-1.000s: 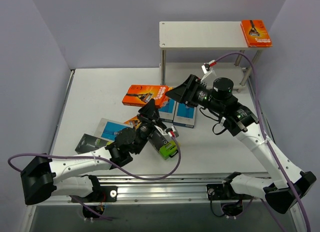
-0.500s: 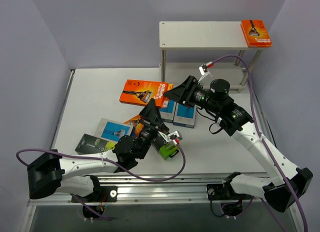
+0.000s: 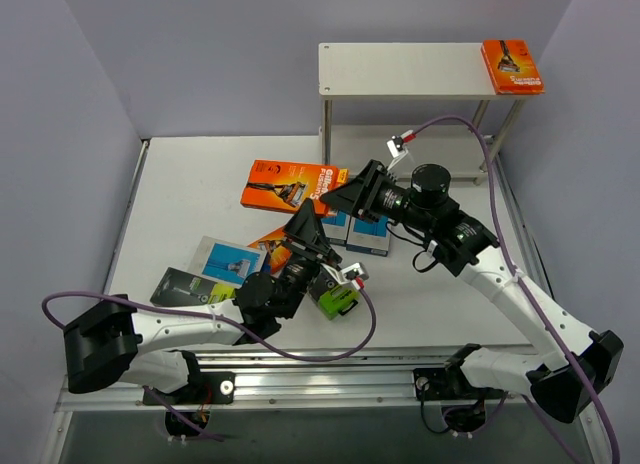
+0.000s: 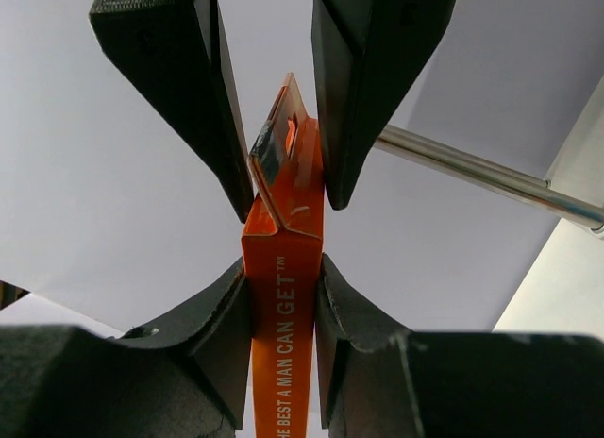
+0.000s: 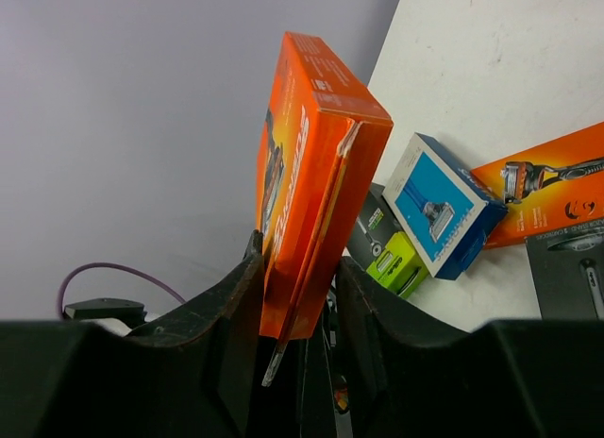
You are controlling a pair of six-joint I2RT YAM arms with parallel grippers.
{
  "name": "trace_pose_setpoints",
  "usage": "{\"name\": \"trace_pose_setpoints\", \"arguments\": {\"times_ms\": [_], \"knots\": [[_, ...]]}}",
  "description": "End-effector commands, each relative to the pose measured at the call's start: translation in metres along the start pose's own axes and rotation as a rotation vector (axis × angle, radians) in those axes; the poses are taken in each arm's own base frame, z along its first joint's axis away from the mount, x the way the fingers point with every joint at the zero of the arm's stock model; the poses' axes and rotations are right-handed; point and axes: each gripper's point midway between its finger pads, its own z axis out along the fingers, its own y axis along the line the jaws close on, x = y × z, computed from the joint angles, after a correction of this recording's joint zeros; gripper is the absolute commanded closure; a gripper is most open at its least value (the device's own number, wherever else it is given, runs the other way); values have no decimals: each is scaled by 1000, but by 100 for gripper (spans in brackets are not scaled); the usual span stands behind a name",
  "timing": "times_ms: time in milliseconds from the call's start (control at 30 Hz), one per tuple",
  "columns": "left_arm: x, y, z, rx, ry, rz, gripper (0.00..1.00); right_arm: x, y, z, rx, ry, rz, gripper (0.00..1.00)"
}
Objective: Place and organize the shaving razors onto the shelf
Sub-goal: Pass the shaving razor from the left arm to the right
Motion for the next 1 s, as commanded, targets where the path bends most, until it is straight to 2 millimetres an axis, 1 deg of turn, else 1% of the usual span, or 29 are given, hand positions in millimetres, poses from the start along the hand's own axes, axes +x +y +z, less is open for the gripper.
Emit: {"name": "trace_pose_setpoints", "arguments": {"times_ms": [0,133,200,233,333,367,433,467,500,567,600,700,733,767,833,967], "knots": [[-3,21,4,-82,2,-34,98,-1,21,0,-77,-9,-13,69],[-4,22,4,-87,0,-34,98,1,20,-1,-76,-8,-11,71],[-4,22,5,-88,0,-37,98,2,20,-1,-78,-7,-9,75],[-5,22,5,-87,-2,-36,98,0,21,-2,-81,-16,-8,81],[-5,19,5,-79,-2,-30,98,-1,23,-2,-92,-25,0,88],[-5,19,5,-80,-2,-32,98,0,22,-1,-93,-22,2,94],[-4,17,5,-75,0,-33,98,-1,24,-1,-95,-23,1,100],[-4,17,4,-73,3,-34,97,-2,23,-1,-93,-29,3,100],[-3,18,4,-74,3,-38,90,-3,23,-2,-91,-37,3,100],[-3,14,3,-64,2,-38,81,-4,24,-3,-92,-46,9,100],[-2,16,2,-64,2,-40,72,-6,24,-3,-91,-54,10,100],[-1,13,0,-48,1,-36,53,-9,23,-4,-86,-74,20,100],[-2,13,0,-44,-1,-40,41,-10,24,-4,-89,-81,23,100],[-1,12,-1,-40,-1,-41,36,-11,24,-4,-88,-85,27,100],[0,12,-2,-36,0,-49,30,-12,23,-3,-85,-94,31,100],[0,9,-4,-20,-4,-47,25,-13,22,-1,-84,-98,35,100]]}}
